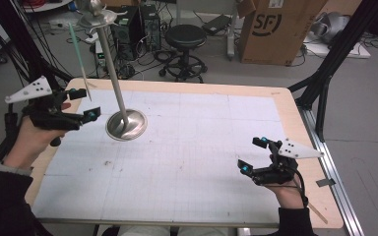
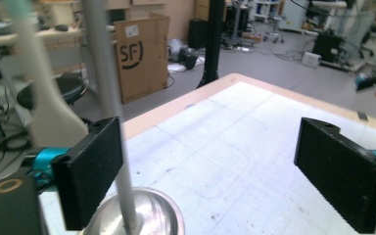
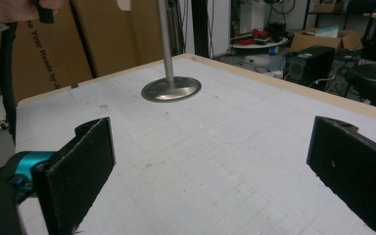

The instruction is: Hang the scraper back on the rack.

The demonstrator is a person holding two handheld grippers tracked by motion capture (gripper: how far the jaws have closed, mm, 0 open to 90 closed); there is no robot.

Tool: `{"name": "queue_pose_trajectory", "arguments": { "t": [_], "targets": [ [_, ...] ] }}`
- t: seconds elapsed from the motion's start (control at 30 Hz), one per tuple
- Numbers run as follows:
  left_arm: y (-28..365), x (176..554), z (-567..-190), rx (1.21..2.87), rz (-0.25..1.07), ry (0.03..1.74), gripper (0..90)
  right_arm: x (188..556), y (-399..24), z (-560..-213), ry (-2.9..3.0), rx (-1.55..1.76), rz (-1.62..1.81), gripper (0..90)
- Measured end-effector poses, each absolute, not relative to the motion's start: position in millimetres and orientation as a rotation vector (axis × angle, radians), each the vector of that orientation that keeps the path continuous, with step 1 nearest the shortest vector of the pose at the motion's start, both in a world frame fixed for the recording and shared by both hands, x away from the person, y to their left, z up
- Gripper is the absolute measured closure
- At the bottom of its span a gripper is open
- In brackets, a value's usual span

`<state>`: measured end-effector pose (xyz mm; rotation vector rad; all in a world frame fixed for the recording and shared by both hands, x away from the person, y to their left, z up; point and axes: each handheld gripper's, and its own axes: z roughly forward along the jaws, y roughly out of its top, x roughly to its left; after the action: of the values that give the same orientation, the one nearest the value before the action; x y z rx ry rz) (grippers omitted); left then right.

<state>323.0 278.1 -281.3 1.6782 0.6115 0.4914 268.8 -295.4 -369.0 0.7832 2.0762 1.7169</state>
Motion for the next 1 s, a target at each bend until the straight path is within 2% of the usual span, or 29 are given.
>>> {"name": "queue_pose_trajectory", "arguments": {
  "t": [0.07,0.33,0.47,0.6,1.0],
  "targets": [
    [272,315,-288,1.664,0.492,0.582,6.9,270,-295,-369,2.078,0.787,1.719,2.7],
    [250,295,-326,1.633,0.441,0.514,6.9,270,-288,-368,2.095,0.775,1.697,2.7],
    [240,293,-353,1.671,0.469,0.502,6.9,268,-288,-369,2.086,0.771,1.695,2.7],
    [232,293,-375,1.677,0.415,0.511,6.9,268,-292,-374,2.076,0.775,1.708,2.7],
    [225,289,-389,1.629,0.429,0.524,6.9,271,-306,-390,2.035,0.844,1.713,2.7]
  ]
}}
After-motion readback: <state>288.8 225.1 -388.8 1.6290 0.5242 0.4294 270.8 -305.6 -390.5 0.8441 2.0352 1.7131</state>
